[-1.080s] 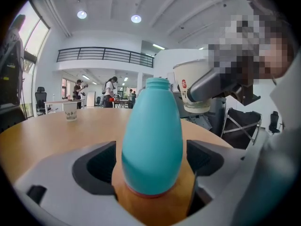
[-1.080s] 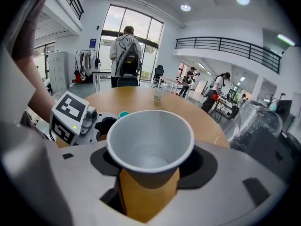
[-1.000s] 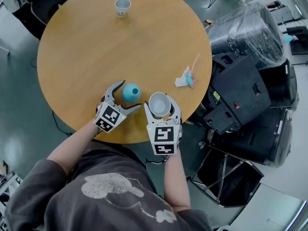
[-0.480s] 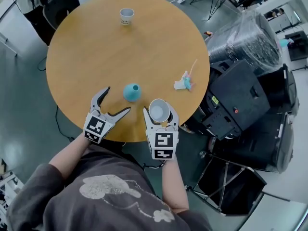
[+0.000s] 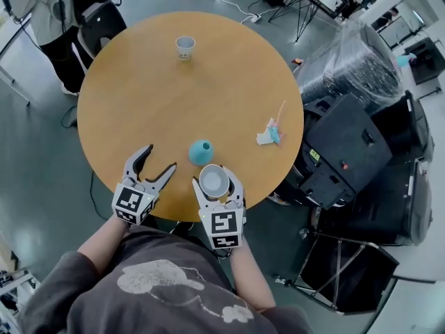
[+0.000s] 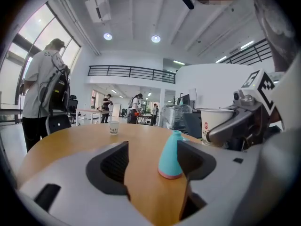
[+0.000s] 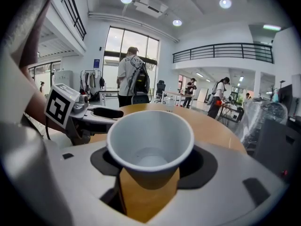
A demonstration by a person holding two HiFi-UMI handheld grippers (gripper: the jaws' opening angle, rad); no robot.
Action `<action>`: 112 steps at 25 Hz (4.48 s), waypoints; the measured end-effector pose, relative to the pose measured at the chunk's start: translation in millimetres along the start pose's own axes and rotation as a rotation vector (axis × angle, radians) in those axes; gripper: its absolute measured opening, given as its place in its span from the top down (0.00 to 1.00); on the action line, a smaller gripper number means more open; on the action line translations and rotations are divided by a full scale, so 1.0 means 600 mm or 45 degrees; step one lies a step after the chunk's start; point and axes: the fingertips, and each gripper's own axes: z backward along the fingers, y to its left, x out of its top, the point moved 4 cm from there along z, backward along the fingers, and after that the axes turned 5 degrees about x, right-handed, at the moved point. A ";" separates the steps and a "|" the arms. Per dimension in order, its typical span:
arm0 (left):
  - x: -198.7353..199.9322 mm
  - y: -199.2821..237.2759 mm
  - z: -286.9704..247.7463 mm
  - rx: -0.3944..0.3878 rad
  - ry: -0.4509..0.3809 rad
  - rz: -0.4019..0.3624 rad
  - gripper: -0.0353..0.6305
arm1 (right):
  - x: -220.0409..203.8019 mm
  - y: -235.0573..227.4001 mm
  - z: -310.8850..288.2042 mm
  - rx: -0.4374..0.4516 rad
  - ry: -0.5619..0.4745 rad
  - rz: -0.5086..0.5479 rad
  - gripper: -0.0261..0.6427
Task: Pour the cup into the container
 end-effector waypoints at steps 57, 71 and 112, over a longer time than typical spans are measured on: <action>-0.047 0.307 -0.087 -0.312 0.188 -0.188 0.94 | -0.006 0.106 -0.397 -0.270 -0.019 -0.430 0.37; -0.046 0.261 -0.016 -0.271 0.146 -0.138 0.94 | -0.021 0.150 -0.282 -0.356 -0.166 -0.484 0.37; 0.018 0.011 0.316 -0.127 -0.007 0.005 0.94 | -0.007 0.304 0.105 -0.313 -0.294 -0.281 0.98</action>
